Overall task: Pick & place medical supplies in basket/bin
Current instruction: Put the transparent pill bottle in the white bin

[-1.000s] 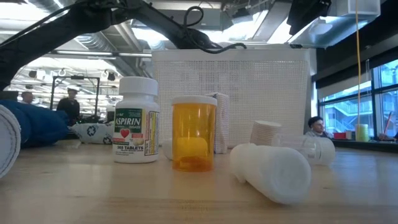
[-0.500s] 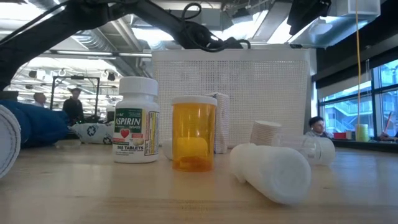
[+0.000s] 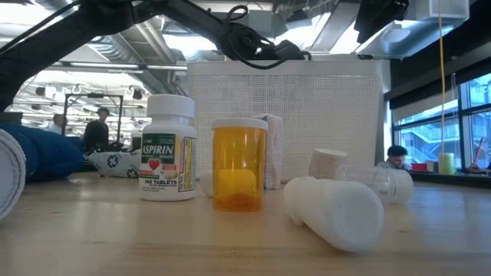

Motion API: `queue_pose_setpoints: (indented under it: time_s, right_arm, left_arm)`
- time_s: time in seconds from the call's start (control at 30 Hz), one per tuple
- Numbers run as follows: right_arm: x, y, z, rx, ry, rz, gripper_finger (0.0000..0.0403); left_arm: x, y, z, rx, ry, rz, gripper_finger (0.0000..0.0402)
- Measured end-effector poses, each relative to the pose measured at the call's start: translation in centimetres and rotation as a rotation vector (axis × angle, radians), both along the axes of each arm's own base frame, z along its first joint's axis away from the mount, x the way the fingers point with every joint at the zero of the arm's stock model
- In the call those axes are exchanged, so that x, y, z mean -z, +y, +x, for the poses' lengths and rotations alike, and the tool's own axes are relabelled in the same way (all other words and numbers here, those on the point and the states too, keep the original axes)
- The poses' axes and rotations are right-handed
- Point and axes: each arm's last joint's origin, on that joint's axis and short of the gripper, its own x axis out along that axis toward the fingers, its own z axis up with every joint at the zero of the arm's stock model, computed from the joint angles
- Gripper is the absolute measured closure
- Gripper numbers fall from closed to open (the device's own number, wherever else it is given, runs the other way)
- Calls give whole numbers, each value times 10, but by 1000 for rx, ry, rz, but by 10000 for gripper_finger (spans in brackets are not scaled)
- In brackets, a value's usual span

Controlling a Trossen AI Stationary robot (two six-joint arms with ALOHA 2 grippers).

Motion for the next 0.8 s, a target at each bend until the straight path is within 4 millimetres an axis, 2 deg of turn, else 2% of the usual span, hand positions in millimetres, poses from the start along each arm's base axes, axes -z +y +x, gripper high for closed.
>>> queue_pose_setpoints:
  time_s: [0.1, 0.27, 0.4, 0.5, 0.6, 0.7, 0.8]
  right_arm:
    - [0, 0, 0, 0, 0, 0, 216]
    - [0, 0, 0, 0, -2, 1, 216]
    - [0, 0, 1, 4, -9, 5, 216]
    - [-1, 0, 1, 35, -26, 25, 216]
    - [-1, 2, 3, 31, -42, 42, 216]
    - [-3, 6, 5, -22, -70, 37, 216]
    - [-6, 14, 9, -73, -124, 40, 216]
  left_arm:
    - [-21, 1, 0, -93, -234, 15, 194]
    - [-89, -3, -20, -250, -724, -32, 197]
    - [-156, -16, -55, -356, -1151, -207, 198]
    - [-200, -28, -91, -415, -1395, -439, 198]
    - [-233, -41, -129, -439, -1507, -804, 198]
    - [-255, -53, -162, -399, -1462, -1164, 198]
    - [-269, -62, -186, -386, -1421, -1347, 198]
